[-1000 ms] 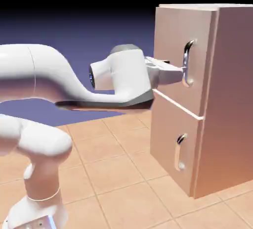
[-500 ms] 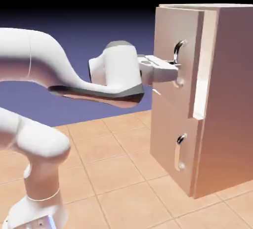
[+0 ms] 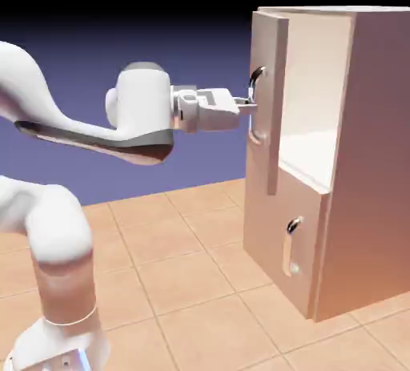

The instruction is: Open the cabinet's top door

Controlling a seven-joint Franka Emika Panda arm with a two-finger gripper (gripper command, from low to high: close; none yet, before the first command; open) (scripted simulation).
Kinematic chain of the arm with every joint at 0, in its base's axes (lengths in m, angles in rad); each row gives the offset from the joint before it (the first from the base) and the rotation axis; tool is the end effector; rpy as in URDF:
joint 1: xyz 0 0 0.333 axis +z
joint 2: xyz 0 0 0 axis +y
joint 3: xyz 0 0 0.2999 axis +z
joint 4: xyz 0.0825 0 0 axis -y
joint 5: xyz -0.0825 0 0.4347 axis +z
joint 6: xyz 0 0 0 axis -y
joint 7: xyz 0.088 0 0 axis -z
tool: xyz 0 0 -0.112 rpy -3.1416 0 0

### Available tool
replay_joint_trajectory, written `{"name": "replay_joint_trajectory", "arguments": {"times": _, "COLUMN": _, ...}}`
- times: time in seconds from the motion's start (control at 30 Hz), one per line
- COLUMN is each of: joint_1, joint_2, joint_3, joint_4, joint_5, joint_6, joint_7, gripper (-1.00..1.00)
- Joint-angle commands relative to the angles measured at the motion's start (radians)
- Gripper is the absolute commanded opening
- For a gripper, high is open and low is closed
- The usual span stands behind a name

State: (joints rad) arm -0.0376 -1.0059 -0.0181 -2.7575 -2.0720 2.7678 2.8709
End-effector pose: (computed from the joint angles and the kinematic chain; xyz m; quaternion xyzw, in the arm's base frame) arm 0.3651 0.0158 0.5228 -0.5918 0.3868 -0.6923 0.1443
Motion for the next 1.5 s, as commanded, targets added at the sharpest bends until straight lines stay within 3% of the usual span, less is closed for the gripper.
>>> {"name": "replay_joint_trajectory", "arguments": {"times": 0.0, "joint_1": -0.016, "joint_2": -0.017, "joint_3": 0.024, "joint_4": -0.012, "joint_5": 0.045, "joint_6": -0.006, "joint_7": -0.023, "gripper": -1.00}}
{"name": "replay_joint_trajectory", "arguments": {"times": 0.33, "joint_1": -0.039, "joint_2": -0.178, "joint_3": 0.219, "joint_4": -0.112, "joint_5": 0.479, "joint_6": -0.155, "joint_7": -0.274, "gripper": -1.00}}
{"name": "replay_joint_trajectory", "arguments": {"times": 0.7, "joint_1": 0.062, "joint_2": -0.238, "joint_3": 0.543, "joint_4": -0.089, "joint_5": 0.947, "joint_6": -0.570, "joint_7": -0.429, "gripper": -1.00}}
{"name": "replay_joint_trajectory", "arguments": {"times": 1.0, "joint_1": -0.022, "joint_2": -0.136, "joint_3": 0.863, "joint_4": 0.122, "joint_5": 1.235, "joint_6": -0.961, "joint_7": -0.441, "gripper": -1.00}}
{"name": "replay_joint_trajectory", "arguments": {"times": 1.47, "joint_1": -0.472, "joint_2": -0.037, "joint_3": 1.276, "joint_4": 0.626, "joint_5": 1.479, "joint_6": -1.469, "joint_7": -0.470, "gripper": -1.00}}
